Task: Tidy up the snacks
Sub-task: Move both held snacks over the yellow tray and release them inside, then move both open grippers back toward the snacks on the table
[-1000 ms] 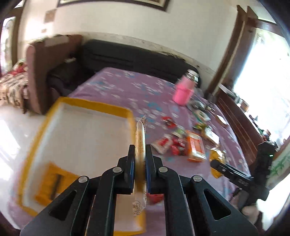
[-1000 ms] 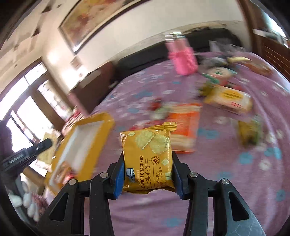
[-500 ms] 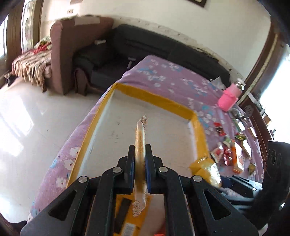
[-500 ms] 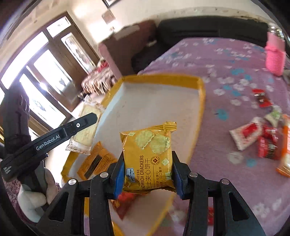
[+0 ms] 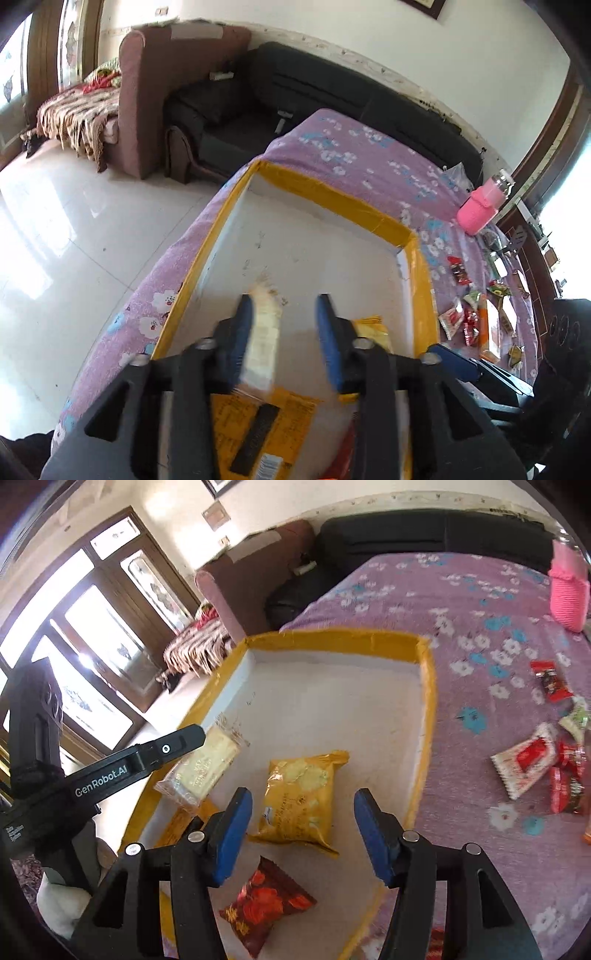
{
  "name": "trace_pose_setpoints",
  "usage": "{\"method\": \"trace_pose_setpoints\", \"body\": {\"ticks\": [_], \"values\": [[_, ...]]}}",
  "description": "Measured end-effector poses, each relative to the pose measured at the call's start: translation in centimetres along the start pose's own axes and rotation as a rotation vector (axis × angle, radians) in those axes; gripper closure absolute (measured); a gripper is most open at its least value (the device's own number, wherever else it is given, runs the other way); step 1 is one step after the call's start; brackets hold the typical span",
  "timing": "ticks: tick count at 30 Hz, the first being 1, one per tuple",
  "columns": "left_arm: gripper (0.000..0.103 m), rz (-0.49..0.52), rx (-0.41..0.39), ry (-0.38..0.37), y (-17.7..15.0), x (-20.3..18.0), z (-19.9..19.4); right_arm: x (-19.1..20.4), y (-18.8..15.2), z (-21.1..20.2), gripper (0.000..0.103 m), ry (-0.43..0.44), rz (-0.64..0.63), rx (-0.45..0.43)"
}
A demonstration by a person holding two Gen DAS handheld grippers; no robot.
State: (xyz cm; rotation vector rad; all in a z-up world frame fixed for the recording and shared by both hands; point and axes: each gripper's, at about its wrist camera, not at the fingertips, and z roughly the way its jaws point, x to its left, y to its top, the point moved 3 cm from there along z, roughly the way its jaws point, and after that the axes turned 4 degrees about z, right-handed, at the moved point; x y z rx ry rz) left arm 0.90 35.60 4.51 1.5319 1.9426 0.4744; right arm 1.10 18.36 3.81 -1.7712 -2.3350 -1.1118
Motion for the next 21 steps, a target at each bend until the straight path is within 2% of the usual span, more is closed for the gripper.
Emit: {"method": "trace_pose_setpoints", "body": {"ticks": [1,2,4,7,9,11,14,18,21], "values": [[0.043,0.003,-0.015,0.004,0.0,-0.2,-0.6,-0.5,-0.1,-0.8,0.042,0.004,0.010,-0.014],[0.039,0.004,-0.026,0.010,-0.1,-0.5,-1.0,-0.9,-0.2,-1.5,0.042,0.010,0.019,-0.024],[0.038,0.002,-0.032,0.006,-0.3,-0.8,-1.9,-2.2,-0.7,-3.3,0.042,0.017,0.034,-0.049],[0.038,0.001,-0.028,-0.042,-1.2,-2.2,-3.3,-4.3,-1.3,-6.0,0.041,0.006,0.042,-0.097],[0.038,0.023,-0.039,-0.070,-2.0,-4.1,-4.6,-6.3,-1.9,-8.1,0.037,-0.008,0.070,-0.132],[0.037,0.028,-0.045,-0.099,-2.7,-5.9,-5.6,-9.1,-2.5,-10.0,0.036,-0.029,0.124,-0.159],[0.029,0.032,-0.052,-0.146,-4.1,-8.9,-6.7,-13.1,-3.0,-11.8,0.036,-0.056,0.199,-0.179],[0.027,0.065,-0.053,-0.217,-6.3,-13.2,-7.3,-18.6,-4.2,-14.3,0.034,-0.114,0.305,-0.210],[0.027,0.121,-0.049,-0.204,-7.7,-15.7,-7.0,-21.4,-5.4,-15.8,0.034,-0.133,0.363,-0.225]]}}
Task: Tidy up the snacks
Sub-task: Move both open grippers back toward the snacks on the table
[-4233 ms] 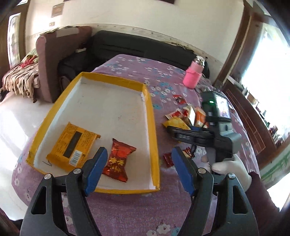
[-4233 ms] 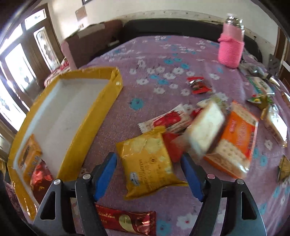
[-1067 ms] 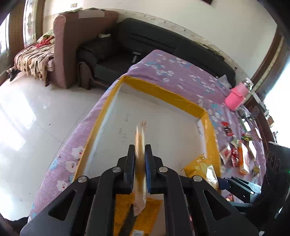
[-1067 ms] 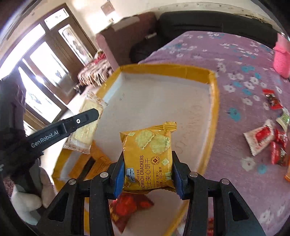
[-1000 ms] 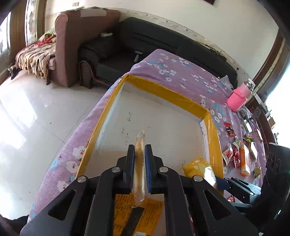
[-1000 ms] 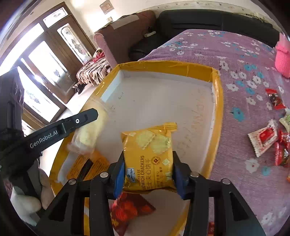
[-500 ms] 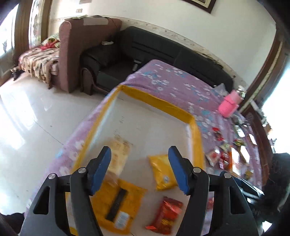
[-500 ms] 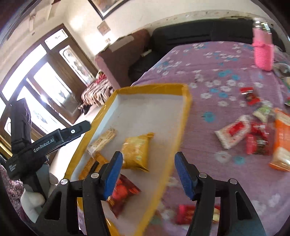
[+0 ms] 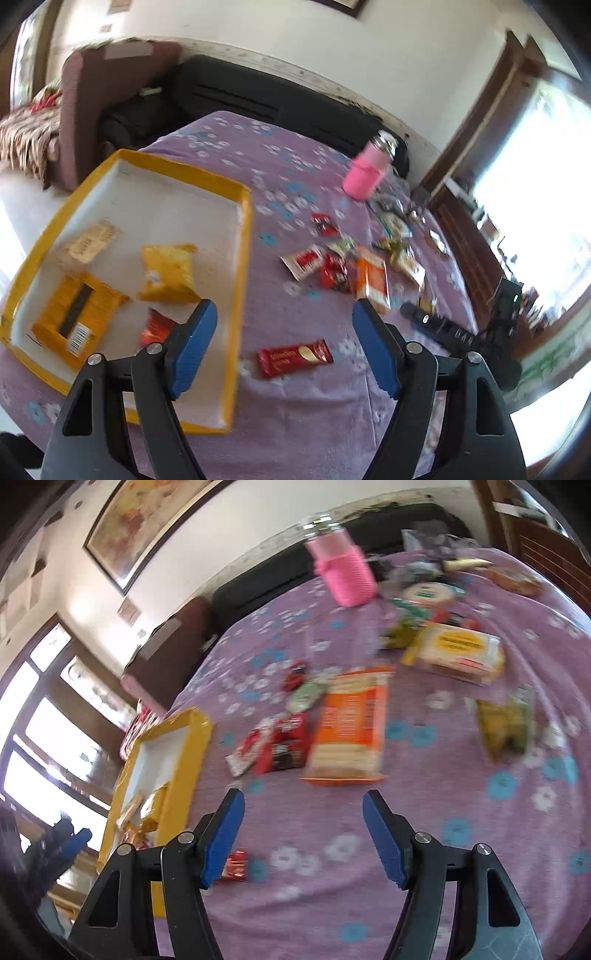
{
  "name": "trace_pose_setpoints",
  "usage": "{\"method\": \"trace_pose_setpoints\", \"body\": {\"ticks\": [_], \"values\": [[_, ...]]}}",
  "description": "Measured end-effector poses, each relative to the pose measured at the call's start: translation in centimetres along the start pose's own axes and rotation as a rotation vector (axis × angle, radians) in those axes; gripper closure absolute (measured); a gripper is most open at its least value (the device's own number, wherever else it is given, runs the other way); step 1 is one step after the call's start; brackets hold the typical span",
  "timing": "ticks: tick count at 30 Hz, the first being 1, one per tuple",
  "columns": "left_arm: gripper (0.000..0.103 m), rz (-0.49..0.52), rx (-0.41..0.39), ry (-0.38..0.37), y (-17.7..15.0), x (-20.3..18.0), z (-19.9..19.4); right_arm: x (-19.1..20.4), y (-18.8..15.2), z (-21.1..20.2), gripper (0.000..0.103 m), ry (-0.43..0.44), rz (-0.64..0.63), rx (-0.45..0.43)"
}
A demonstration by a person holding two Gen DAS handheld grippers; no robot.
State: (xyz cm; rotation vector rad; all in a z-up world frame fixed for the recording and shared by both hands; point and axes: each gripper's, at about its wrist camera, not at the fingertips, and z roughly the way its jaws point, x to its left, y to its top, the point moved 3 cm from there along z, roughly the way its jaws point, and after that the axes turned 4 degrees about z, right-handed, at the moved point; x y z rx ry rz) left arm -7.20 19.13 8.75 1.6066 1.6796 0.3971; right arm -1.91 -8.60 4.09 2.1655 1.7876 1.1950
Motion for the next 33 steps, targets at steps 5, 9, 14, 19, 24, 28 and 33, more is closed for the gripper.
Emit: {"method": "trace_pose_setpoints", "body": {"ticks": [5,9,14,19,24,28,33], "values": [[0.027,0.189,-0.026,0.229,-1.5,-3.5,1.2,-2.1,-0.3,-0.9,0.034,-0.014,0.012,-0.017],[0.027,0.249,-0.042,0.313,-2.0,-4.1,1.1,-3.0,-1.1,-1.0,0.034,-0.011,0.023,-0.008],[0.027,0.249,-0.028,0.324,-2.4,-3.7,1.3,-3.3,-1.9,-0.2,0.034,-0.008,0.049,0.012],[0.027,0.242,-0.023,0.324,-2.5,-3.6,1.5,-3.0,-1.9,0.0,0.034,-0.007,0.043,0.014],[0.027,0.239,-0.012,0.318,-2.7,-3.4,1.7,-2.5,-2.0,0.3,0.034,-0.008,0.039,0.020],[0.027,0.236,-0.003,0.314,-2.8,-3.2,1.9,-2.4,-2.2,0.6,0.034,-0.011,0.039,0.026],[0.027,0.234,0.007,0.307,-3.0,-3.0,2.2,-2.4,-2.2,0.9,0.034,-0.017,0.038,0.032]]}}
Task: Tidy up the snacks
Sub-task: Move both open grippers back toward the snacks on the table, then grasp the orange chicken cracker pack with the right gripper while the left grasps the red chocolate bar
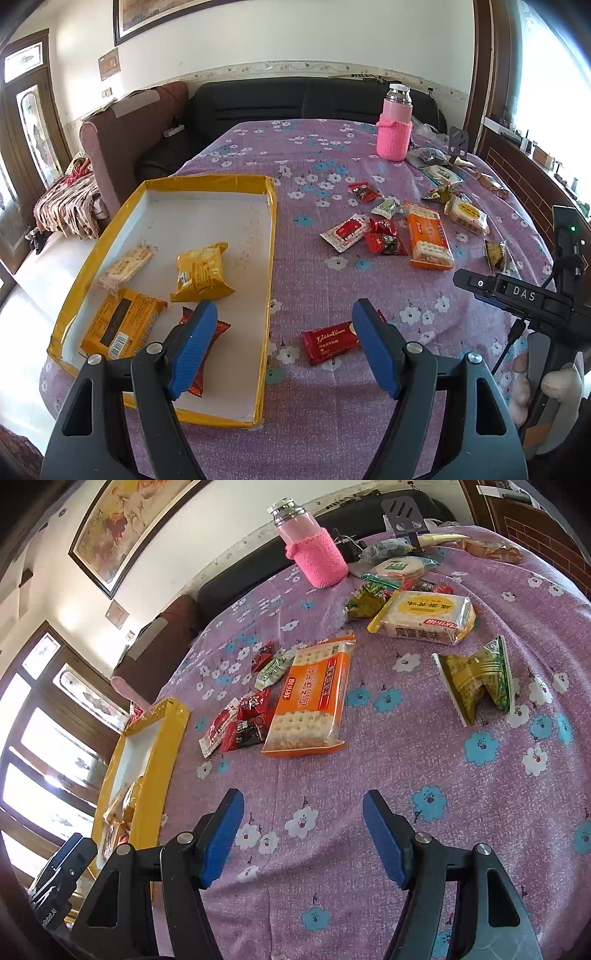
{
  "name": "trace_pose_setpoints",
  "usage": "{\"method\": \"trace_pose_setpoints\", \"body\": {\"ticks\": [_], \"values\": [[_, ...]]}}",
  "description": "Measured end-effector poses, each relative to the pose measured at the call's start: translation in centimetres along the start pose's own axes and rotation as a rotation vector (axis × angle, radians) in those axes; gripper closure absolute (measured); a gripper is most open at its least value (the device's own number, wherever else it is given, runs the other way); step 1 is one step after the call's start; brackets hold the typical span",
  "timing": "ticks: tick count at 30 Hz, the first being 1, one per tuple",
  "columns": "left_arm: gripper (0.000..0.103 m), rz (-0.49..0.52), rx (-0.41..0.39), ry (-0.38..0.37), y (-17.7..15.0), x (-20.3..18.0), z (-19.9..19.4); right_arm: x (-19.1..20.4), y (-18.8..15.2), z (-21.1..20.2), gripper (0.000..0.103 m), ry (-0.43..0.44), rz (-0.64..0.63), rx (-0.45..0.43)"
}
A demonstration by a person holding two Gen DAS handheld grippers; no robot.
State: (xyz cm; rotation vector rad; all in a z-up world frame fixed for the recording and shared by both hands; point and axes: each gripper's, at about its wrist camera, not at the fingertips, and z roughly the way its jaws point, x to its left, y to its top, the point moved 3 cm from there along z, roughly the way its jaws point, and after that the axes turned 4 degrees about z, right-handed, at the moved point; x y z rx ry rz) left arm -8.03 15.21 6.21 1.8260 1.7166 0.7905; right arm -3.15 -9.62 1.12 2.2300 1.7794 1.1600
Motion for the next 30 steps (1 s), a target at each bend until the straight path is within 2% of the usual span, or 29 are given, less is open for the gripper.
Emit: {"method": "trace_pose_setpoints", "body": {"ticks": [3,5,9,14,16,19,20,21,26,30], "values": [[0.027,-0.016,0.012,-0.030,0.0,0.2,0.3,0.2,0.9,0.4,0.034,-0.010,-0.003,0.004],[0.027,-0.052,0.030,-0.075,-0.1,0.6,0.7,0.5,2.2,0.9,0.028,-0.026,-0.008,-0.001],[0.027,-0.099,0.055,-0.132,-0.4,1.4,1.1,1.2,6.7,3.5,0.027,-0.137,-0.026,-0.023],[0.027,-0.071,0.049,-0.147,-0.6,1.8,0.9,2.2,8.9,8.0,0.027,-0.256,-0.046,0.034],[0.027,-0.053,0.048,-0.151,-0.7,1.4,1.0,2.5,8.8,9.2,0.024,-0.283,-0.057,0.060],[0.027,-0.026,0.059,-0.170,-0.7,0.4,1.4,3.7,8.2,9.9,0.029,-0.365,-0.137,0.044],[0.027,-0.020,0.068,-0.182,-0.7,0.1,1.7,3.9,7.8,9.9,0.042,-0.411,-0.177,0.032],[0.027,-0.019,0.075,-0.196,-0.8,-0.1,1.8,4.0,7.4,9.8,0.045,-0.428,-0.207,0.026],[0.027,0.010,0.098,-0.270,-0.2,-0.8,2.6,3.0,5.4,7.9,0.045,-0.391,-0.236,0.039],[0.027,0.127,0.105,-0.284,0.4,-2.4,3.0,2.1,3.1,5.5,0.046,-0.350,-0.253,0.006]]}}
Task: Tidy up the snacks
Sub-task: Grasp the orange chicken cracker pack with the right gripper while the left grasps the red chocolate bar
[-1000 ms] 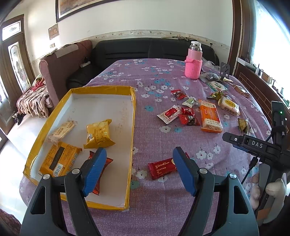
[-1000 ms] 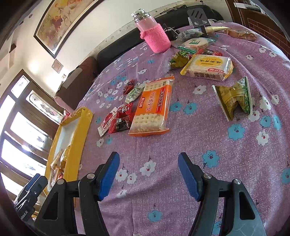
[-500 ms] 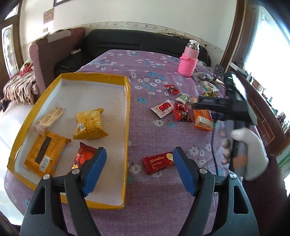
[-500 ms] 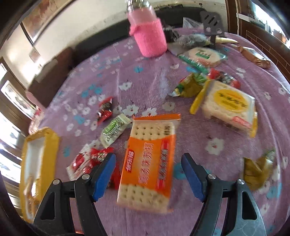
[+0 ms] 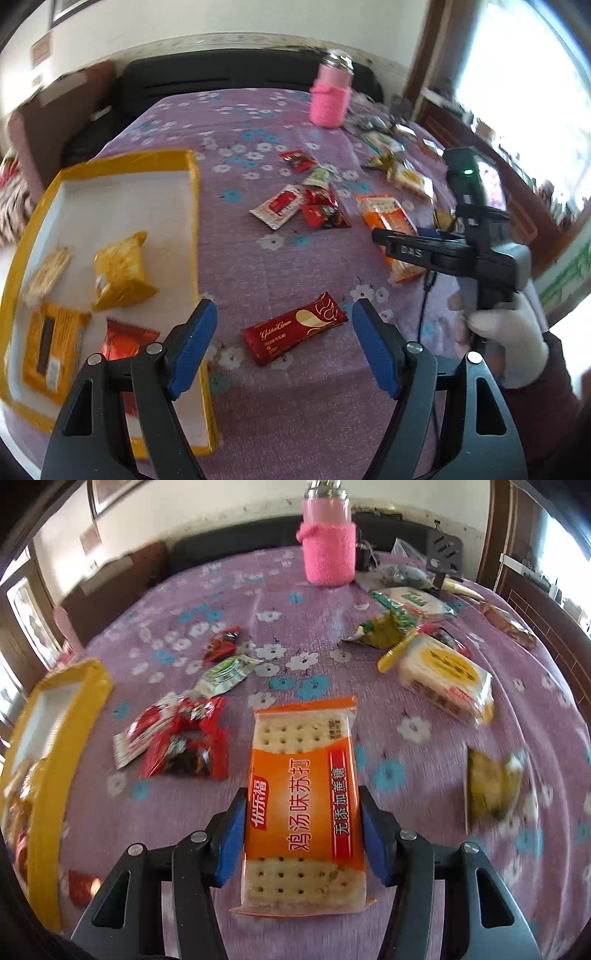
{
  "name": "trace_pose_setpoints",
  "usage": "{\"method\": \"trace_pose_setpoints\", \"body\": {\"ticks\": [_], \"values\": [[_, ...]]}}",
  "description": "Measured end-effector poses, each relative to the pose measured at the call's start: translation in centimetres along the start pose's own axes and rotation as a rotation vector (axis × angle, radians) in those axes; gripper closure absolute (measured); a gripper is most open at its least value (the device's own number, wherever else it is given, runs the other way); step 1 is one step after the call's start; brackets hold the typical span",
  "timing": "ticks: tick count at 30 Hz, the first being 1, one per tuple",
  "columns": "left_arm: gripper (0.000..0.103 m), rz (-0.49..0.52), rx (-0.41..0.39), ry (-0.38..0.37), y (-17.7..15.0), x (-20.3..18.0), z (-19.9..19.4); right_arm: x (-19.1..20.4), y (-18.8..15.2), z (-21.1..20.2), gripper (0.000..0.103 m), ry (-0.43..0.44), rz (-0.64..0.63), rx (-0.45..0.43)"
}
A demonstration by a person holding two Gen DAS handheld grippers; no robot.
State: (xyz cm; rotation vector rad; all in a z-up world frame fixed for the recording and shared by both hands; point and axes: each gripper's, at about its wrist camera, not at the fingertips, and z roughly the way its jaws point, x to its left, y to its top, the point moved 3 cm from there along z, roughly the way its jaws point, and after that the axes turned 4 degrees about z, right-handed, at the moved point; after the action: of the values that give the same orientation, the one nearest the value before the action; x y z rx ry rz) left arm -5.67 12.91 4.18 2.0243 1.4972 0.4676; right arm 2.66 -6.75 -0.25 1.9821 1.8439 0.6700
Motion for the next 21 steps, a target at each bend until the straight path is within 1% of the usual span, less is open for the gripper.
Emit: {"method": "trace_pose_setpoints", "body": {"ticks": [2,4,6,7,9,10,11,12,14,15,16,17,19,21], "values": [[0.027,0.061,0.023,0.004,0.2,-1.0,0.9,-0.5,-1.0,-0.8,0.046,0.042,0.012,-0.038],[0.027,0.123,0.054,0.010,0.1,-1.9,2.0,-0.7,-1.0,-0.9,0.046,0.075,0.024,-0.067],[0.028,0.182,0.109,0.023,-0.1,-2.7,3.7,-1.0,-1.0,-1.0,0.046,0.098,0.043,-0.072],[0.028,0.198,0.131,0.028,-0.2,-2.9,4.2,-1.1,-1.0,-1.0,0.046,0.111,0.050,-0.074],[0.028,0.231,0.210,0.039,-0.5,-3.0,6.0,-1.5,-1.0,-1.1,0.046,0.137,0.065,-0.079],[0.029,0.235,0.255,0.047,-0.8,-2.8,6.9,-1.6,-1.0,-1.1,0.046,0.145,0.071,-0.079],[0.029,0.219,0.277,0.036,-0.9,-2.6,7.4,-1.7,-1.0,-1.2,0.046,0.154,0.078,-0.079],[0.042,0.189,0.280,-0.004,-0.8,-2.3,7.3,-1.8,-1.0,-1.2,0.046,0.159,0.081,-0.080],[0.063,0.182,0.282,0.013,-0.7,-2.2,7.0,-1.9,-1.1,-1.2,0.046,0.163,0.084,-0.080],[0.076,0.166,0.284,-0.014,-0.8,-2.3,6.8,-1.8,-1.1,-1.3,0.046,0.161,0.083,-0.081],[0.076,0.156,0.285,-0.039,-0.9,-2.5,6.6,-1.8,-1.1,-1.3,0.046,0.159,0.082,-0.082],[0.076,0.158,0.284,-0.046,-1.1,-2.8,6.5,-1.8,-1.1,-1.3,0.046,0.156,0.080,-0.082],[0.076,0.183,0.273,-0.010,-1.3,-3.6,6.5,-1.7,-1.1,-1.3,0.046,0.151,0.077,-0.082],[0.075,0.180,0.259,0.015,-1.2,-4.2,6.7,-1.7,-1.2,-1.3,0.046,0.152,0.077,-0.082]]}}
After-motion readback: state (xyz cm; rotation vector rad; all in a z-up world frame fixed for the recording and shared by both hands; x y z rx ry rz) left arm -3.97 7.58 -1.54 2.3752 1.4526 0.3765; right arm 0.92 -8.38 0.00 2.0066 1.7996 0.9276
